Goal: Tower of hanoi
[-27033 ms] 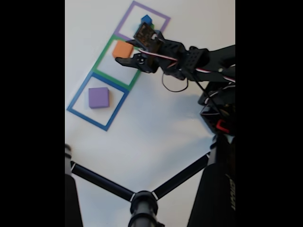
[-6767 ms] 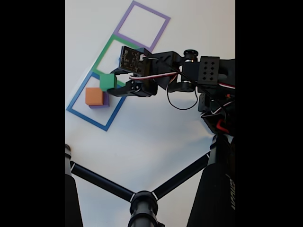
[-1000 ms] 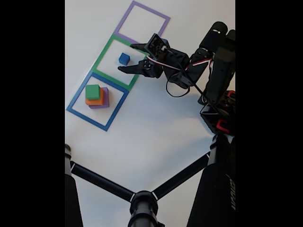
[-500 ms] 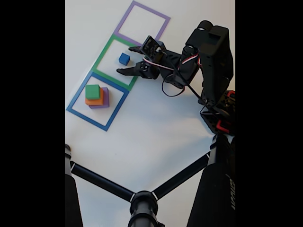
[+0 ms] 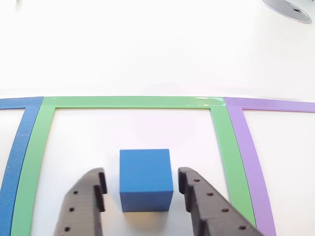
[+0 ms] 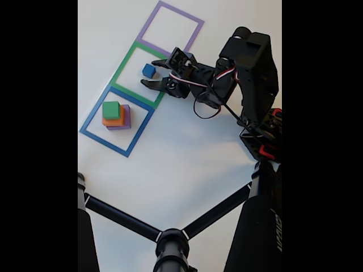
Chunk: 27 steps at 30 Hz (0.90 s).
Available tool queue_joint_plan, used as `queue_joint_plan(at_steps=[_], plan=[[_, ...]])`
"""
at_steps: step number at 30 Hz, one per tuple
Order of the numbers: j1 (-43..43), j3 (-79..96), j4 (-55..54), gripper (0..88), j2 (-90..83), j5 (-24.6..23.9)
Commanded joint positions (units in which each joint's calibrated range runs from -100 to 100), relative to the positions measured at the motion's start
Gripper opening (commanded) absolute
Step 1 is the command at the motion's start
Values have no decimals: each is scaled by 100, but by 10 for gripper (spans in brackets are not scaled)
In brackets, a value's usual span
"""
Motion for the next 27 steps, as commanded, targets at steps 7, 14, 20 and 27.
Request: queue_joint_plan(at_steps=[7,14,20,27], plan=[[-134,-138,-112,25,-74,0],[-192,134,-31,12,-607,0],[-230,589,1734,11,-2876,0],[-115,-302,6973,10,-6631,0]])
